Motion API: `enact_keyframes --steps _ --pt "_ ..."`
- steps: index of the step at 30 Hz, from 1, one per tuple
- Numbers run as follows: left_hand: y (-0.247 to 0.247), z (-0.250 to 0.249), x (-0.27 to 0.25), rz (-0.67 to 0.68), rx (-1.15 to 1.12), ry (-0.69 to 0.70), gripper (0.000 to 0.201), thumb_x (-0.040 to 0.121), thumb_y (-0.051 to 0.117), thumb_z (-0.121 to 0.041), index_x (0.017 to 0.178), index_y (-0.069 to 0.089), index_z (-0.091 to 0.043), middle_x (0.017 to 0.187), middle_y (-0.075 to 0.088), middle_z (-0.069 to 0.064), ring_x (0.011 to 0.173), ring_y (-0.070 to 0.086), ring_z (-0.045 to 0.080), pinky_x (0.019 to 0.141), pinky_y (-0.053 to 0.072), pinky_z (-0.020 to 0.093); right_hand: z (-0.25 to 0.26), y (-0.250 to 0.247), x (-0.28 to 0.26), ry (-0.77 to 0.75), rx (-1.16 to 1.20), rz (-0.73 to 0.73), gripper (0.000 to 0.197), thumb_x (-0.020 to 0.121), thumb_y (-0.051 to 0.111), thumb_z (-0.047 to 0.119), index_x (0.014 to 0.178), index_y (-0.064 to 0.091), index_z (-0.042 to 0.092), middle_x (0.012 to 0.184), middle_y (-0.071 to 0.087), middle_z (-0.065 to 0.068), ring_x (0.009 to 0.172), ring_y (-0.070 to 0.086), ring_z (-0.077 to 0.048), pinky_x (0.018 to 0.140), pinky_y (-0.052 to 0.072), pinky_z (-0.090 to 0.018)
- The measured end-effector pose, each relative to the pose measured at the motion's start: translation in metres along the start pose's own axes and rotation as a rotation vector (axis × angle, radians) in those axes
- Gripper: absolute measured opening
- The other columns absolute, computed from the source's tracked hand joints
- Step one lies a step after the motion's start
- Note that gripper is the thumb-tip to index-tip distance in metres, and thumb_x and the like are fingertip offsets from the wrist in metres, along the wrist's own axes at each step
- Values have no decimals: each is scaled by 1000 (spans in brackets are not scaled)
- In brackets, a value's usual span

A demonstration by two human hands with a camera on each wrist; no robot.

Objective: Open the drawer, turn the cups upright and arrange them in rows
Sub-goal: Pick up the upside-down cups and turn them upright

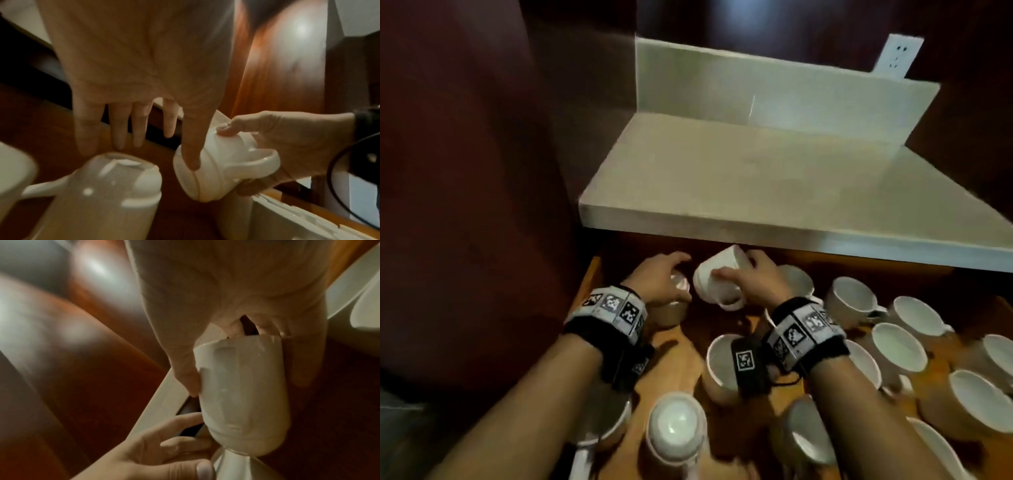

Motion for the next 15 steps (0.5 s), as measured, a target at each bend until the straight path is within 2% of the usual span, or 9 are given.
enact_keyframes --steps 1,3,6,8,12,15 --pt "7 5 2 52 53 -36 87 74 78 -37 147 34 -26 143 44 12 131 45 30 107 41 36 2 1 0 -36 -112 -10 90 57 84 49 133 48 18 130 50 -10 115 53 -29 96 49 -39" --pt "21 15 5 146 116 -108 94 73 77 -43 150 25 -29 143 37 15 131 41 36 107 40 40 5 6 -4 -88 -275 0 85 60 87 38 134 47 23 129 43 -10 115 51 -30 92 45 -29" --pt "27 25 5 177 129 -161 94 73 76 -45 150 23 -32 142 33 13 130 42 37 106 43 43 7 16 -8 -150 -415 46 78 63 86 24 133 51 24 123 41 -8 111 54 -29 86 44 -26" --pt "26 28 4 175 125 -157 90 74 77 -40 148 27 -32 140 35 12 126 46 36 104 44 40 5 25 -9 -144 -490 104 79 62 86 19 133 51 26 122 42 -7 110 54 -28 84 45 -27" --pt "19 29 3 108 149 -131 78 75 77 -20 141 37 -31 130 42 10 118 52 33 99 48 41 1 36 -8 -109 -532 182 86 59 88 16 135 50 28 125 41 -5 116 50 -28 92 49 -34" --pt "15 29 1 78 153 -143 78 72 80 -20 138 41 -31 129 43 11 116 53 34 97 50 41 1 38 -9 -128 -536 180 87 59 89 15 135 50 28 124 39 -5 114 51 -28 94 51 -36"
Point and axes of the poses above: each hand's wrist, its own x-axis towards the middle knuckle, its own y-axis out of the palm, z = x × y, the point moved 7 cm from there along x, towards the middle knuckle
